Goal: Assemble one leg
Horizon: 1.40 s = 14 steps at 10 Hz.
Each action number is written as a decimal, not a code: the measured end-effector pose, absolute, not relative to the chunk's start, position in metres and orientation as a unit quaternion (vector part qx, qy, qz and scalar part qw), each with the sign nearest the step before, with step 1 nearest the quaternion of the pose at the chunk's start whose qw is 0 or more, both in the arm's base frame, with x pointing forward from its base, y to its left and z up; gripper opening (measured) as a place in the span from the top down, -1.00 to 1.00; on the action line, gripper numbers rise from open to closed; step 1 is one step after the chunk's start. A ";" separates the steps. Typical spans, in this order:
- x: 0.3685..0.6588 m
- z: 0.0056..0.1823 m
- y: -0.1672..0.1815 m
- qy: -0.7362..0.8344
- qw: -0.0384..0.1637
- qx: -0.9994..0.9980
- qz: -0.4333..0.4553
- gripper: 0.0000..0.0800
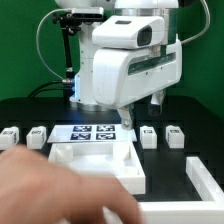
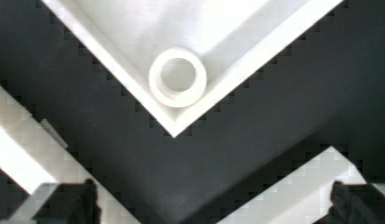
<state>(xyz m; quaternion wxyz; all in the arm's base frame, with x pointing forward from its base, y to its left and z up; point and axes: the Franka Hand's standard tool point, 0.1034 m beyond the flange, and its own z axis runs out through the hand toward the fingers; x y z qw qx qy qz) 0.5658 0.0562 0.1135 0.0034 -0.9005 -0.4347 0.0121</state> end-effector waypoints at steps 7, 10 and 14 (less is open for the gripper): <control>0.565 0.112 0.056 -0.435 0.004 -0.901 0.013 -0.62; 0.564 0.112 0.056 -0.442 0.003 -0.897 0.012 -0.62; 0.474 0.072 0.010 -0.605 0.007 -0.796 0.012 -0.62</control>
Offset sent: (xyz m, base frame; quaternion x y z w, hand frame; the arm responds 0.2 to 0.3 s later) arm 0.0000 0.0000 0.0000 0.0000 0.0000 0.0000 1.0000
